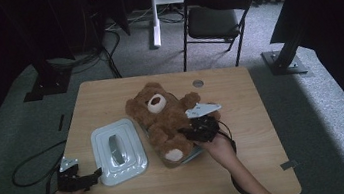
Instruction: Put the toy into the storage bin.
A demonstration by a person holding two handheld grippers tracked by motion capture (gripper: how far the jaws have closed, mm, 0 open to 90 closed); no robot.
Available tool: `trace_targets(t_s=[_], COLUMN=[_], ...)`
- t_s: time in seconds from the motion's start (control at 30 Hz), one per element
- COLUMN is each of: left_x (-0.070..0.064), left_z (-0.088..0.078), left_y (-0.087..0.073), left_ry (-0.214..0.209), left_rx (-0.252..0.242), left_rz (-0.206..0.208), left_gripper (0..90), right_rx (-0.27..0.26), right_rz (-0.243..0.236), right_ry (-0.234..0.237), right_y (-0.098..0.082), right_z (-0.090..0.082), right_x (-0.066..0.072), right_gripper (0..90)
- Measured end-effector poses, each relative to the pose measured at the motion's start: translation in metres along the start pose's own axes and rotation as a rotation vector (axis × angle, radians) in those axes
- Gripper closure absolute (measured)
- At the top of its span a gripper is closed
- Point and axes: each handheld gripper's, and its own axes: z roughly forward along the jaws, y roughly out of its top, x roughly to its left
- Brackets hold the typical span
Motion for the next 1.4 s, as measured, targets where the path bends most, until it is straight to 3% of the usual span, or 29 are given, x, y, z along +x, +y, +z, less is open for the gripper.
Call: trace_targets(t_s=[0.17, 0.37, 0.5, 0.6, 0.7, 0.77, 1.1, 1.4], left_x=[0.000, 0.000, -0.001, -0.001, -0.001, -0.001, -0.001, -0.001], left_z=[0.000, 0.000, 0.000, 0.000, 0.000, 0.000, 0.000, 0.000], left_y=[0.000, 0.000, 0.000, 0.000, 0.000, 0.000, 0.000, 0.000], left_ry=[0.002, 0.003, 0.003, 0.003, 0.003, 0.003, 0.001, 0.001], left_rx=[-0.002, -0.002, -0.002, -0.002, -0.002, -0.002, -0.001, -0.002], left_rz=[-0.005, -0.004, -0.006, -0.005, -0.005, -0.005, -0.003, -0.003], left_gripper=[0.5, 0.5, 0.5, 0.5, 0.5, 0.5, 0.5, 0.5], right_rx=[0.023, 0.036, 0.039, 0.048, 0.059, 0.056, -0.070, -0.147], right_rz=[-0.026, -0.057, -0.035, 0.008, 0.036, 0.042, 0.145, 0.147], right_ry=[0.014, -0.005, 0.009, 0.033, 0.041, 0.046, 0.055, 0.026], right_y=[-0.009, -0.019, -0.022, -0.020, -0.014, -0.009, 0.017, 0.065], right_z=[-0.012, -0.024, -0.030, -0.034, -0.039, -0.041, -0.049, -0.043], right_x=[-0.016, -0.025, -0.033, -0.036, -0.036, -0.035, -0.042, -0.041], right_gripper=[62.9, 61.7, 56.4, 44.3, 32.6, 29.3, 25.2, 19.2])
